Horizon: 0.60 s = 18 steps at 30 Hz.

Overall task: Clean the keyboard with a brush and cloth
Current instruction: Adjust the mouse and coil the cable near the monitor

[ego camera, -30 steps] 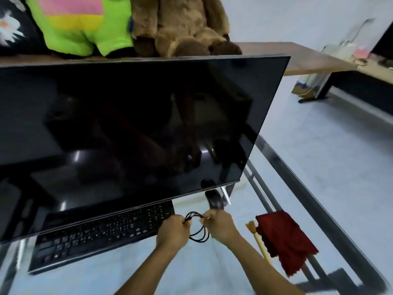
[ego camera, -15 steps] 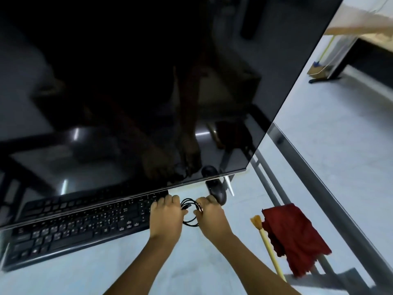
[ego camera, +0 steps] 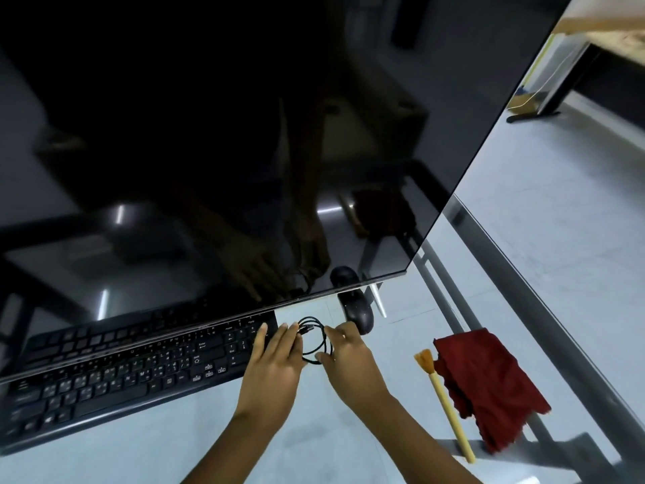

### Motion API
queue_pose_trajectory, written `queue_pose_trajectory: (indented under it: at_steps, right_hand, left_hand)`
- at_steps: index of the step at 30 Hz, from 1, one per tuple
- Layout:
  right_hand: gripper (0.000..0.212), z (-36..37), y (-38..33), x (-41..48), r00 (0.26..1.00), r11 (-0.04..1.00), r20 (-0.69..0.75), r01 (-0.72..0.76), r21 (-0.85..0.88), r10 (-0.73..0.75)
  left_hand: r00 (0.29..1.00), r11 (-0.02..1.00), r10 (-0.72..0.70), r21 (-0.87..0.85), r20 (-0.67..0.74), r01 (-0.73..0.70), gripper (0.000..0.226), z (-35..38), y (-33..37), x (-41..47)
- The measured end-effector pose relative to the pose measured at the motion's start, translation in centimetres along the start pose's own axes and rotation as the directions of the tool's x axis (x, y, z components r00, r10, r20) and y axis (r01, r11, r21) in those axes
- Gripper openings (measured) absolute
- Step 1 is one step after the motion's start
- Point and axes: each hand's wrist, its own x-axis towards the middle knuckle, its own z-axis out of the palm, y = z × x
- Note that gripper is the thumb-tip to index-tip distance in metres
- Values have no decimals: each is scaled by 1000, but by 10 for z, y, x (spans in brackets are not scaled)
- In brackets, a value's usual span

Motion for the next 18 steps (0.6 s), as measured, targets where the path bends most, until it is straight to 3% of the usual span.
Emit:
queue_pose_trajectory:
  at_steps: [6, 8, 18]
  right_hand:
    - [27, 2, -13, 31, 997, 989, 10, 80, -123, -80]
    - [26, 4, -15, 36, 999, 995, -13, 48, -90, -50]
    - [44, -11, -5, 18, 997, 994, -28, 65, -89, -67]
  left_hand:
    - [990, 992, -111, 74, 86, 104, 61, -4, 3, 19]
    - [986, 989, -135, 81, 99, 127, 59, -6, 6, 22]
    - [991, 992, -129, -2, 27, 130, 60, -7, 14, 7]
